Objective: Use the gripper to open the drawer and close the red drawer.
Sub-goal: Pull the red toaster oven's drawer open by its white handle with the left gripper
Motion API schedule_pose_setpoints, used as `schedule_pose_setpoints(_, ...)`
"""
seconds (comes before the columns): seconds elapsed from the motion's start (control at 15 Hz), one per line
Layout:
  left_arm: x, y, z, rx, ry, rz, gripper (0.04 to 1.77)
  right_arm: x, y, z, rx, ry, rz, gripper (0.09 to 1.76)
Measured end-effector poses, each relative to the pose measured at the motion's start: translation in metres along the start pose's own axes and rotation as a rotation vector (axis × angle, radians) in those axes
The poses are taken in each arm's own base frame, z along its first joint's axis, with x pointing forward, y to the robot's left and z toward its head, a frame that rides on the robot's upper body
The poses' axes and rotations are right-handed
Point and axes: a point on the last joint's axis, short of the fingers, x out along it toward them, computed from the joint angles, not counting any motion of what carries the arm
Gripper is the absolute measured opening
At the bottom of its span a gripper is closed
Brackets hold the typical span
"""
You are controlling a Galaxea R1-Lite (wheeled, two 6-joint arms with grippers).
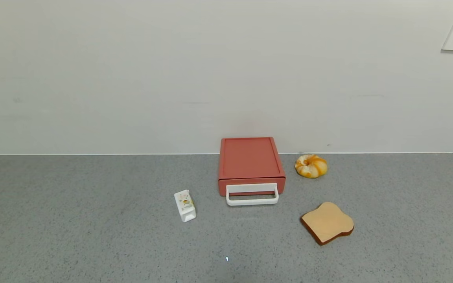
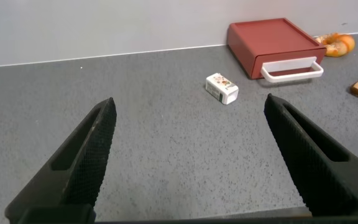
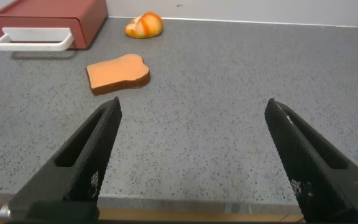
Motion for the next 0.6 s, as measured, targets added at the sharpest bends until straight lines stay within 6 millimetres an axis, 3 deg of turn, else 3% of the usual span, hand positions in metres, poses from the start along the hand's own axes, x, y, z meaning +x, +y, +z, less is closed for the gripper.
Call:
schedule_pose_setpoints(0.33,0.04,0.003,0.069,0.03,0.063,-0.021,1.72,0.0,0.0,0.0,0.0,0.0,0.0,1.7)
schedule_pose_setpoints(0.6,0.087,0.004,0.108,0.041,0.126,-0.103,1.72,0.0,0.0,0.0,0.0,0.0,0.0,1.7)
